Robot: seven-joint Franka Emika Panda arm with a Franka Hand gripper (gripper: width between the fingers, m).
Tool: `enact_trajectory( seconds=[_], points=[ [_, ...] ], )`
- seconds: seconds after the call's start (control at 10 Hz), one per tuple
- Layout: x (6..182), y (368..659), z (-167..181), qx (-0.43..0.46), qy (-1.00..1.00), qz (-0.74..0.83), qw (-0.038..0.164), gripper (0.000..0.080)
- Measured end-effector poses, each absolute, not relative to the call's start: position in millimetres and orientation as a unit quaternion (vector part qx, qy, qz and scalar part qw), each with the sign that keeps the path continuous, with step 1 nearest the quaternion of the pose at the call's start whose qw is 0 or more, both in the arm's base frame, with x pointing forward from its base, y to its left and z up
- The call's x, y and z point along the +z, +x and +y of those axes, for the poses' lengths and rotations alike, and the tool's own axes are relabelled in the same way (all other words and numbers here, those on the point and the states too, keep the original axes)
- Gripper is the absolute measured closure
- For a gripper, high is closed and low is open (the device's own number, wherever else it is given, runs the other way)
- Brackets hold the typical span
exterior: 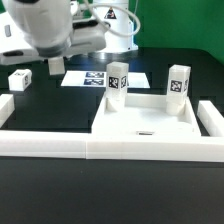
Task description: Assemble square table
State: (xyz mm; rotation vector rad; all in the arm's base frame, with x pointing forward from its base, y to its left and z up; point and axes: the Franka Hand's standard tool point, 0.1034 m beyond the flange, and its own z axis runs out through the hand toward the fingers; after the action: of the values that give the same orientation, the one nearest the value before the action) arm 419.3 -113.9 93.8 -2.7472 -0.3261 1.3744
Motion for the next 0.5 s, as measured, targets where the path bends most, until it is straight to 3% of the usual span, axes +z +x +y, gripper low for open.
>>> enact_trajectory(
  seconds=[0.4,0.5],
  points=[
    [99.3,432.2,-110.1,0.359,-0.926,-0.111,0.027,0.0508],
    [106.6,460.3,-103.1,0.321,-0.941,-0.107,0.032,0.0508]
  ],
)
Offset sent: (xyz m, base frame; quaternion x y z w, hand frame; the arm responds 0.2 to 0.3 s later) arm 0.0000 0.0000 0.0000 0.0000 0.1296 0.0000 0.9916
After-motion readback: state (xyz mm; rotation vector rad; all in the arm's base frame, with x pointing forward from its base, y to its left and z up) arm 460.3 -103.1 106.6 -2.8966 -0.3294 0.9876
